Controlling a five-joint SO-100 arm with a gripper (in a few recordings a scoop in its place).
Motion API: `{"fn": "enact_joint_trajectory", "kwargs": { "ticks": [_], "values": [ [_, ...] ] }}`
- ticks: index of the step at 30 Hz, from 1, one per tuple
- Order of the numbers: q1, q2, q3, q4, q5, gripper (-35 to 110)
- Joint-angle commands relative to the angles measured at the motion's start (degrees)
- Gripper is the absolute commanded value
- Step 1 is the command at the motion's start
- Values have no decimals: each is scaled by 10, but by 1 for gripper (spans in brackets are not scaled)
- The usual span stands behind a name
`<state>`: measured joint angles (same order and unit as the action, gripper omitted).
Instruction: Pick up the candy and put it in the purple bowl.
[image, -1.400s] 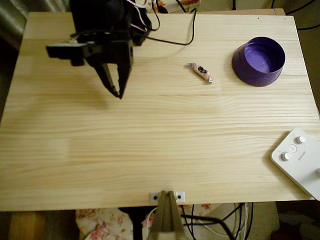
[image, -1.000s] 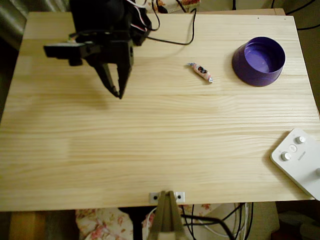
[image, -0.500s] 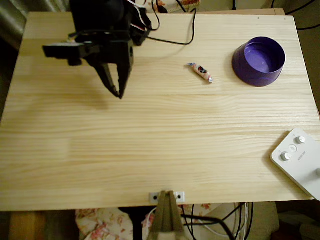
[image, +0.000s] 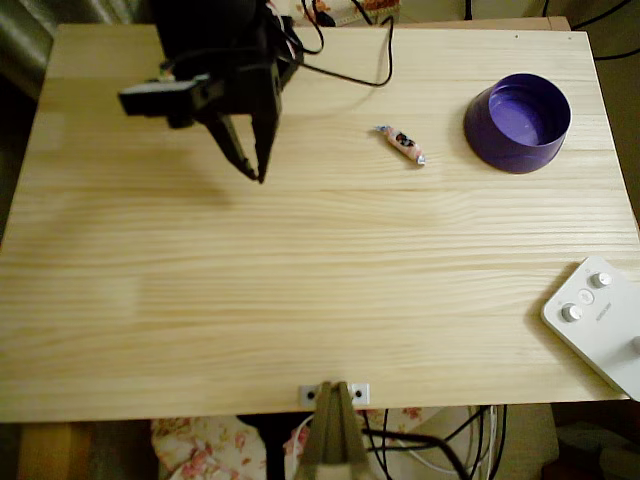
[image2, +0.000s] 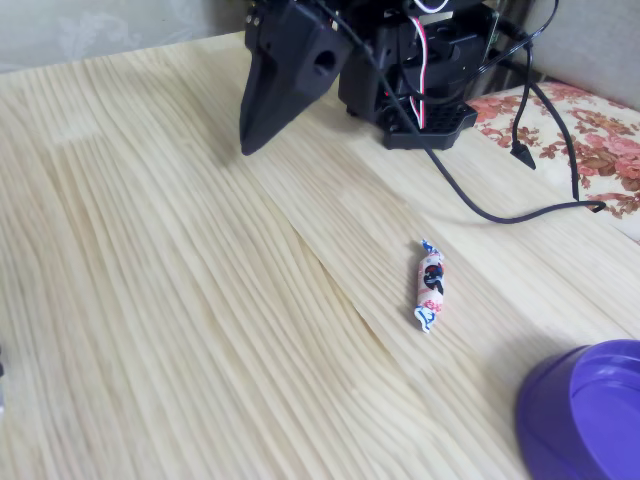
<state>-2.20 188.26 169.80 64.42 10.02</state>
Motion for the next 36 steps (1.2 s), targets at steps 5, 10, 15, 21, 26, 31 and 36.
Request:
{"fn": "enact_joint_trajectory", "kwargs": {
  "ticks": [5, 10, 15, 21, 26, 31, 36],
  "values": [
    [-75, 7, -107, 33, 11, -1],
    [-135, 7, -135, 31, 1, -1],
    [-192, -86, -200, 32, 9, -1],
    [-258, -165, -280, 40, 34, -1],
    [-309, -146, -311, 57, 58, -1],
    [-368, -180, -361, 61, 87, -1],
    [-413, -261, -430, 63, 112, -1]
  ]
}}
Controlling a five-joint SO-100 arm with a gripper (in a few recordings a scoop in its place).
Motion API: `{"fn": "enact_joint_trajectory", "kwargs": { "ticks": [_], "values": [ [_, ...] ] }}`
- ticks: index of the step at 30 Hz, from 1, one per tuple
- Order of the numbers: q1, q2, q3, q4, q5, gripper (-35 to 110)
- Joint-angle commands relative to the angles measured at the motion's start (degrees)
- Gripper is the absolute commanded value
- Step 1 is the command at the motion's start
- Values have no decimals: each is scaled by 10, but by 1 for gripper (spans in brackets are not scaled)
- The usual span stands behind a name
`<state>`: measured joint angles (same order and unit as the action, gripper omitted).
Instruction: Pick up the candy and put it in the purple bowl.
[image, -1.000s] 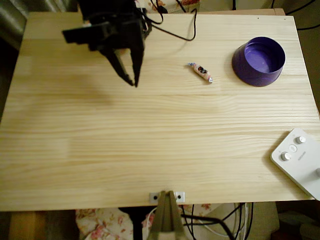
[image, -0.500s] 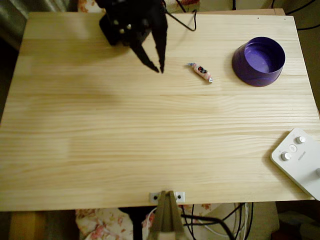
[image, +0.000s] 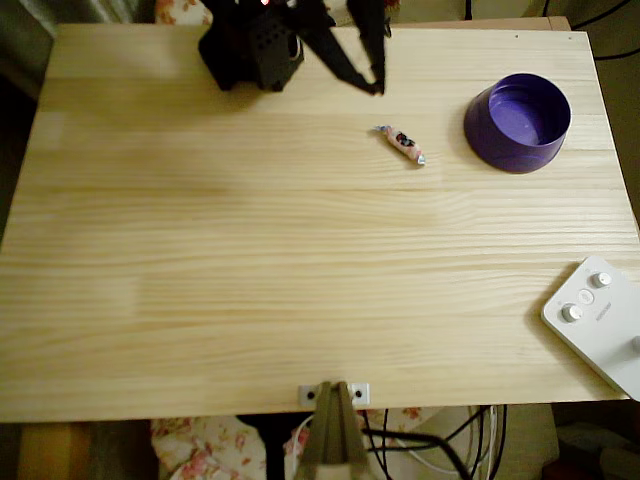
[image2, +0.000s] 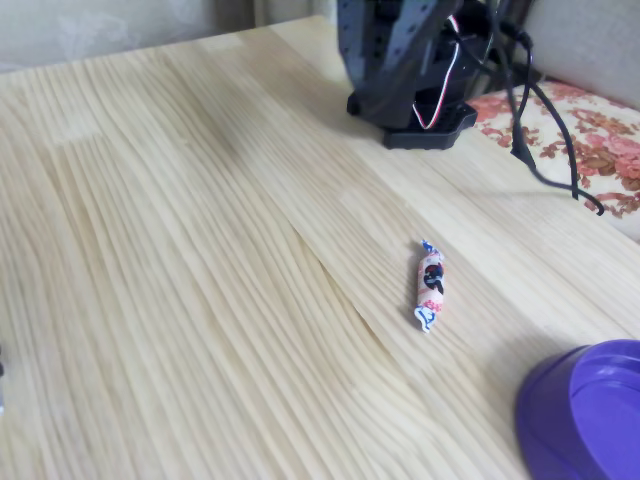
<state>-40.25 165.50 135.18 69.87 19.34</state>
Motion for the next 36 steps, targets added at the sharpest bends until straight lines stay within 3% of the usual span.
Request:
{"fn": "enact_joint_trajectory", "kwargs": {
  "ticks": [1, 15, 22, 36],
  "values": [
    [-42, -48, -96, 8, 22, -1],
    [-178, -254, -128, -150, 71, 0],
    [-217, -284, -61, -265, 80, 0],
    [-181, -439, -60, -274, 141, 0]
  ]
}}
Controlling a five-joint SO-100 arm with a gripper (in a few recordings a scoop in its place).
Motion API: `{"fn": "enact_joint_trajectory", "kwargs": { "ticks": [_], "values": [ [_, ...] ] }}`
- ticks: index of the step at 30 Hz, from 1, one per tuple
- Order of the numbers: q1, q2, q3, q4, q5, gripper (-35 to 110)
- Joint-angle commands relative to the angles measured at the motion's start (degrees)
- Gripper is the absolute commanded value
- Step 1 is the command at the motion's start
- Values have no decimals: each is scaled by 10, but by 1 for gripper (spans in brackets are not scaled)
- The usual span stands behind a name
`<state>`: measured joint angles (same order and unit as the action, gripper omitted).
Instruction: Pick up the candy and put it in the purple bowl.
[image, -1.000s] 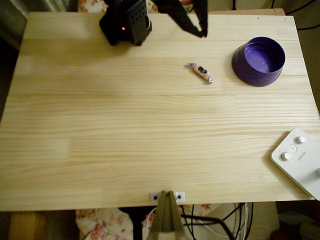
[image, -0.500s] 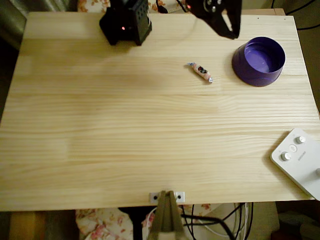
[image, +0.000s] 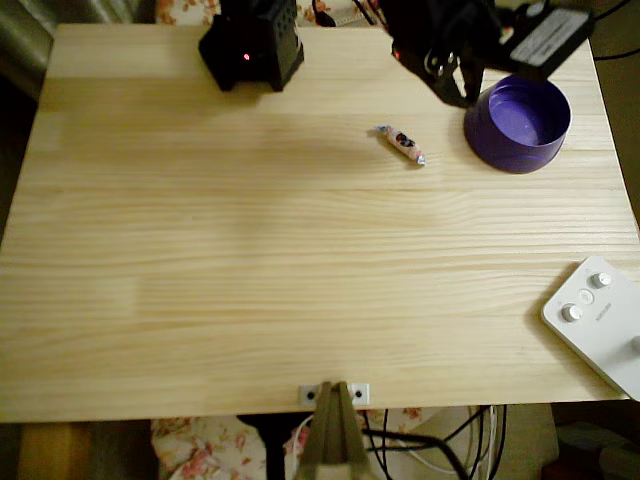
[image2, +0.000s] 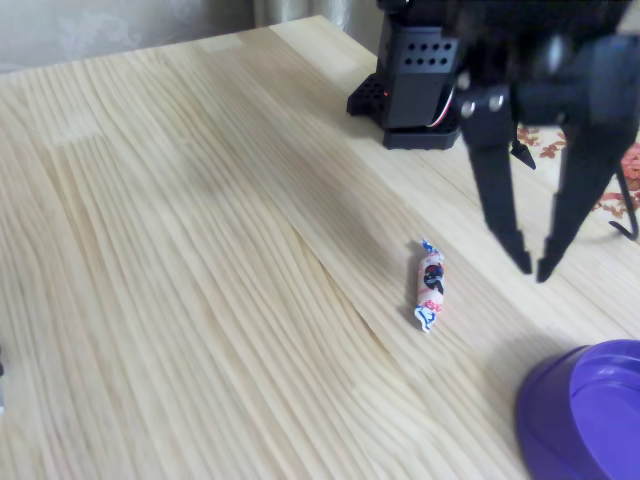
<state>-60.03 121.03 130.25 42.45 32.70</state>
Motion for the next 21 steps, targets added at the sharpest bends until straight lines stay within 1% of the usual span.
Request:
{"fn": "enact_joint_trajectory", "kwargs": {
  "ticks": [1, 8, 14, 17, 21],
  "values": [
    [24, 4, -11, 5, 9, 0],
    [62, 4, -17, 83, 23, 1],
    [67, -4, -15, 127, 47, 6],
    [55, -18, -22, 142, 39, 9],
    [37, -42, -28, 145, -5, 15]
  ]
}}
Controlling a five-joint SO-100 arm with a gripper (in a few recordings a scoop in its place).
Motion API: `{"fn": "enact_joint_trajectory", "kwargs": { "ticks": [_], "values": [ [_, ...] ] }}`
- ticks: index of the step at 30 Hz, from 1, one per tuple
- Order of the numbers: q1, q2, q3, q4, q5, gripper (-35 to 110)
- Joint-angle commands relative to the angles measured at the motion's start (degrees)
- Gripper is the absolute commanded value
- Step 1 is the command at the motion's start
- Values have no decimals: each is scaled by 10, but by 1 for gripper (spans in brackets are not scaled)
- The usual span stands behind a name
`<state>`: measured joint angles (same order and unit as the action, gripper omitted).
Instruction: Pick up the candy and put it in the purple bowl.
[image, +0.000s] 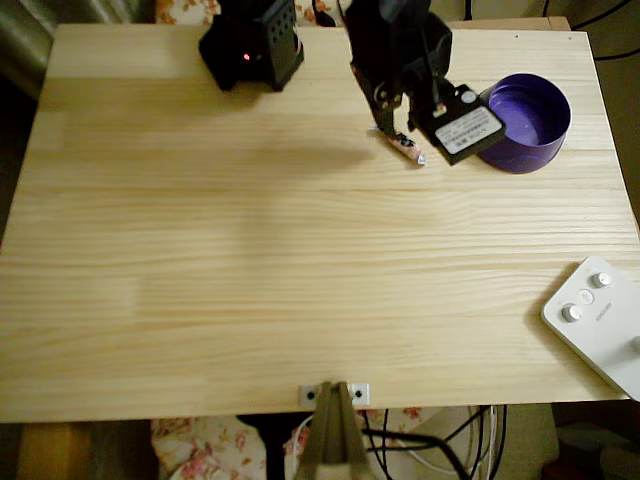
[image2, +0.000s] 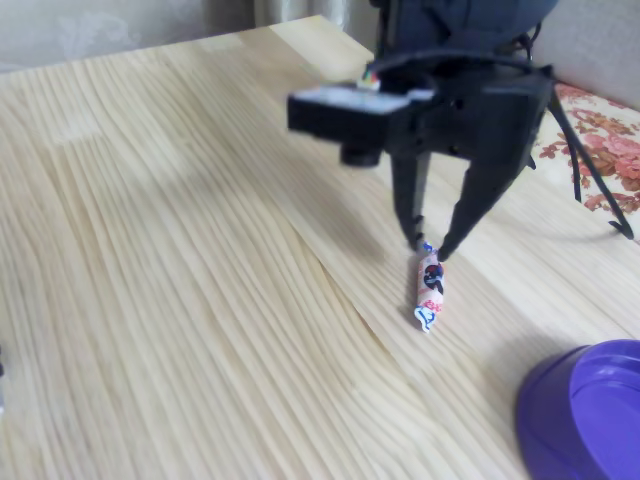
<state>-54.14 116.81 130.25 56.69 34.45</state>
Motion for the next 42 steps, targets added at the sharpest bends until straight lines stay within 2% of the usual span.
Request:
{"fn": "enact_joint_trajectory", "kwargs": {
  "ticks": [1, 9, 17, 33, 38, 42],
  "values": [
    [-24, -3, -25, -2, -30, 15],
    [-12, -2, -18, -17, -25, 24],
    [-53, -45, -17, -40, -19, 24],
    [-46, -128, -14, -93, -19, 26],
    [-46, -141, -17, -99, -18, 24],
    [-46, -147, -19, -100, -21, 15]
  ]
}}
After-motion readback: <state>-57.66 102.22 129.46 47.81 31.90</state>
